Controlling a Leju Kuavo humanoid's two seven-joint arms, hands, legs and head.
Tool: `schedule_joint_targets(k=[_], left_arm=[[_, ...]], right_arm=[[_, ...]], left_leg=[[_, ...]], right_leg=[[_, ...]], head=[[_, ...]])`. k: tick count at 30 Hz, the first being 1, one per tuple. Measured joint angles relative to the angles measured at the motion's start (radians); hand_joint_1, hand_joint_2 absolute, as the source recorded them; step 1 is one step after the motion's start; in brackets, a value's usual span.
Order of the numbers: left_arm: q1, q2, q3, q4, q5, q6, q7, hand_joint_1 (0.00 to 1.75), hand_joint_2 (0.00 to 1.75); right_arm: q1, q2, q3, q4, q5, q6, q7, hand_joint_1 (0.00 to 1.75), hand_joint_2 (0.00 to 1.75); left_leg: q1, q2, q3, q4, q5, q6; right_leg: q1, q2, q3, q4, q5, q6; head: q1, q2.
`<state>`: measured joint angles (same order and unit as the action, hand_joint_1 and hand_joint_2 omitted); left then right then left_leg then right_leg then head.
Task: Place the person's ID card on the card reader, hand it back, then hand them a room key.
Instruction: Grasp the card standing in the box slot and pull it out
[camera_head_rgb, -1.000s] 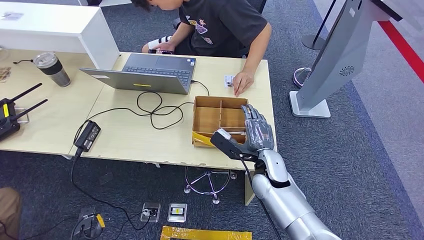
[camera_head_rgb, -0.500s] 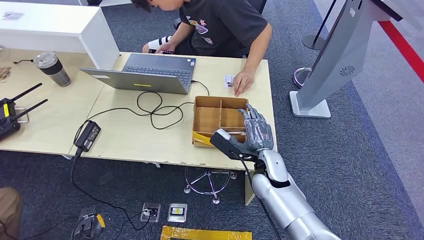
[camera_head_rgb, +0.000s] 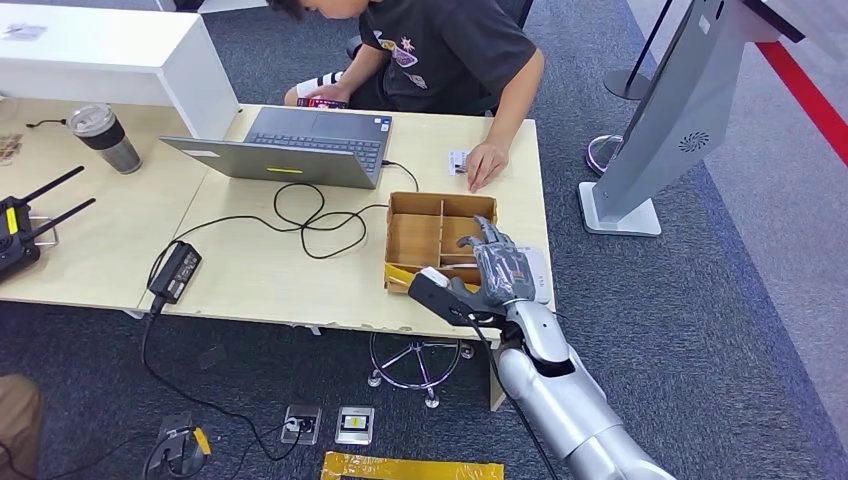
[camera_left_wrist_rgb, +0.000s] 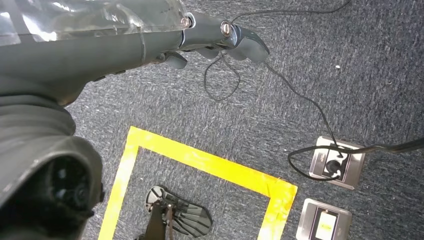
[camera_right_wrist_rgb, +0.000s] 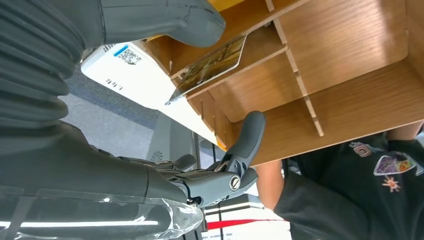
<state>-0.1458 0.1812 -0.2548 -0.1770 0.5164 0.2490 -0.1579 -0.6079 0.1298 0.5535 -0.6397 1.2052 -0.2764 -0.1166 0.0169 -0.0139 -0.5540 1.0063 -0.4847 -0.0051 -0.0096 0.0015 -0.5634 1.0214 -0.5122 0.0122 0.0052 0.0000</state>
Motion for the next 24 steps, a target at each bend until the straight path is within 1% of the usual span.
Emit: schedule_joint_targets(k=[7, 16, 24], left_arm=[[-0.001, 0.0, -0.005, 0.0, 0.0, 0.001, 0.0, 0.0, 0.0], [-0.003, 0.0, -0.018, 0.0, -0.003, 0.0, 0.0, 0.0, 0.0], [-0.006, 0.0, -0.024, 0.0, -0.006, 0.0, 0.0, 0.0, 0.0]], right_arm=[[0.0, 0.008, 0.0, 0.012, 0.007, 0.012, -0.008, 0.66, 1.75], [0.0, 0.017, 0.001, 0.033, 0.015, 0.032, -0.017, 0.57, 1.75], [0.0, 0.024, 0.001, 0.06, 0.014, 0.035, -0.02, 0.61, 1.75]], left_leg=[[0.0, 0.0, 0.0, 0.0, 0.0, 0.0], [0.0, 0.0, 0.0, 0.0, 0.0, 0.0], [0.0, 0.0, 0.0, 0.0, 0.0, 0.0]], right_leg=[[0.0, 0.0, 0.0, 0.0, 0.0, 0.0], [0.0, 0.0, 0.0, 0.0, 0.0, 0.0], [0.0, 0.0, 0.0, 0.0, 0.0, 0.0]], head=[[0.0, 0.0], [0.0, 0.0], [0.0, 0.0]])
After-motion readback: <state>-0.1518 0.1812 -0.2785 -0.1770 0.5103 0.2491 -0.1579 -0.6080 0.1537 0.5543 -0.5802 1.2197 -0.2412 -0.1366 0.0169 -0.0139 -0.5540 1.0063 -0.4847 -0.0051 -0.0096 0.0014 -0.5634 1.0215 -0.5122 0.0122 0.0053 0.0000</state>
